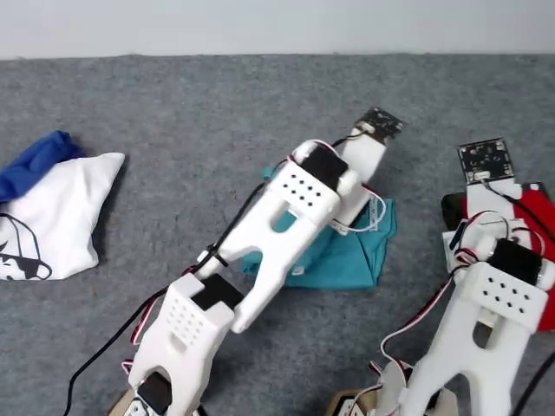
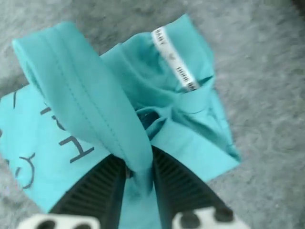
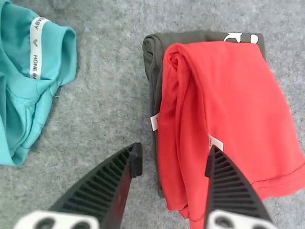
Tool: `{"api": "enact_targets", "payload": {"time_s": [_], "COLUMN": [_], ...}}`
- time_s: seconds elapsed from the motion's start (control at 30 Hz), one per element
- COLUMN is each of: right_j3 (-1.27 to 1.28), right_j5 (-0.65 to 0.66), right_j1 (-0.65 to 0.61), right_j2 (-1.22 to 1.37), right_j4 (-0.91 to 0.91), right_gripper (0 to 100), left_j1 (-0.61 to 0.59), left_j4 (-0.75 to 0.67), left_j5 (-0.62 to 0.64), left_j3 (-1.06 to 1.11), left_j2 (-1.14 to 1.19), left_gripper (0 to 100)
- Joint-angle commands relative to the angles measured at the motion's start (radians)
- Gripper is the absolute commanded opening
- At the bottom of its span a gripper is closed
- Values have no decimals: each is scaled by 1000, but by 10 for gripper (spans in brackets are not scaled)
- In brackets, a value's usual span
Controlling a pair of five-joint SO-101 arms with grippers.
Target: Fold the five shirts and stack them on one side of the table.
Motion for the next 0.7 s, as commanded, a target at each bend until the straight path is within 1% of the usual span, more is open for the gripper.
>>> {"api": "enact_targets", "payload": {"time_s": [0.0,0.13,0.3,0.37,0.47,0.57,0.67], "right_j3": [-5,-5,-3,-3,-3,-3,-3], "right_j5": [-12,-12,-12,-12,-12,-12,-12], "right_j1": [8,8,8,8,8,8,8], "right_j2": [-33,-31,-33,-33,-33,-33,-35], "right_j4": [5,5,5,5,5,5,5], "right_gripper": [226,226,226,226,226,226,226], "left_j1": [37,51,51,60,86,112,117], "left_j4": [-26,-29,-40,-28,31,84,107], "left_j5": [-9,-9,-9,-5,40,41,44], "left_j3": [-13,-15,-74,-139,-274,-410,-512], "left_j2": [-64,-58,46,98,164,238,324], "left_gripper": [14,14,14,14,14,14,14]}}
